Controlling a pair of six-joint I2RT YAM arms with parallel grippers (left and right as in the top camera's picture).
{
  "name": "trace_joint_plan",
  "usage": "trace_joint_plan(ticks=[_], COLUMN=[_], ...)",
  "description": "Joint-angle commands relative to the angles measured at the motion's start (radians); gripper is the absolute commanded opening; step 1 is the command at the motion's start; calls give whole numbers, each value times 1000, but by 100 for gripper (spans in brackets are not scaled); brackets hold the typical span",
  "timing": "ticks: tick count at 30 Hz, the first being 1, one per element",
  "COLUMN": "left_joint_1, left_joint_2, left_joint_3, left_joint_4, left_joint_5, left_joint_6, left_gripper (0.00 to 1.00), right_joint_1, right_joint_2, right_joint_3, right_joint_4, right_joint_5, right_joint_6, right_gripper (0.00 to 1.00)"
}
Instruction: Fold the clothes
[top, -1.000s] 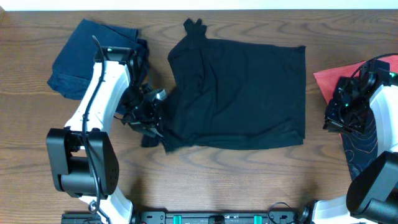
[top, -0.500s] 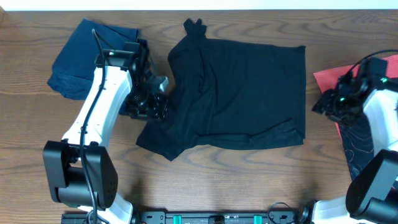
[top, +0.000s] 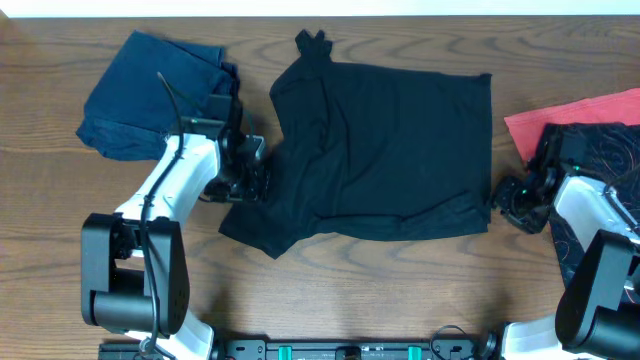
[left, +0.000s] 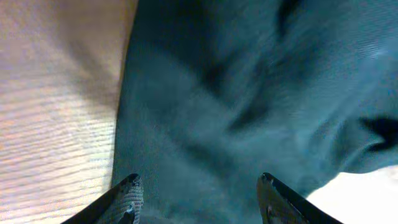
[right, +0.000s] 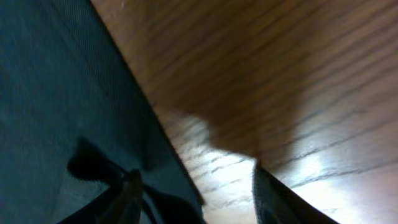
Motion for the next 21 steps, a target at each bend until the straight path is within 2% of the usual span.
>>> trace_joint_plan(ticks=[1, 3, 5, 6, 8, 10, 11, 13, 21], left_joint_1=[2, 2, 2, 2, 2, 2, 2, 2, 4], left_joint_2=[1, 1, 1, 1, 1, 1, 1, 1, 1], left_joint_3=[-58, -92, -114, -121, -132, -137, -137, -137, -137], left_joint_4=[35, 62, 68, 65, 61, 52, 41, 11, -96], left_joint_5=[-45, -67, -73, -73, -74, -73, -73, -73, -72], left_joint_6=[-38, -61, -75, -79, -95, -99, -109, -131, -186], left_gripper=[61, 61, 61, 60, 57, 38, 24, 8, 6], right_joint_1=[-8, -8, -11, -16, -35, -63, -84, -124, -253], right_joint_2=[-8, -8, -8, -9, -12, -19, -26, -47, -221], right_joint_3=[-48, -60, -61, -59, -50, -31, -16, 13, 34], right_joint_4=[23, 23, 13, 8, -3, -33, -66, -135, -198], right_joint_5=[-83, -72, -43, -23, 10, 41, 72, 132, 162], right_joint_6=[16, 15, 16, 16, 26, 33, 54, 111, 180], right_gripper=[46, 35, 9, 1, 1, 1, 1, 1, 1])
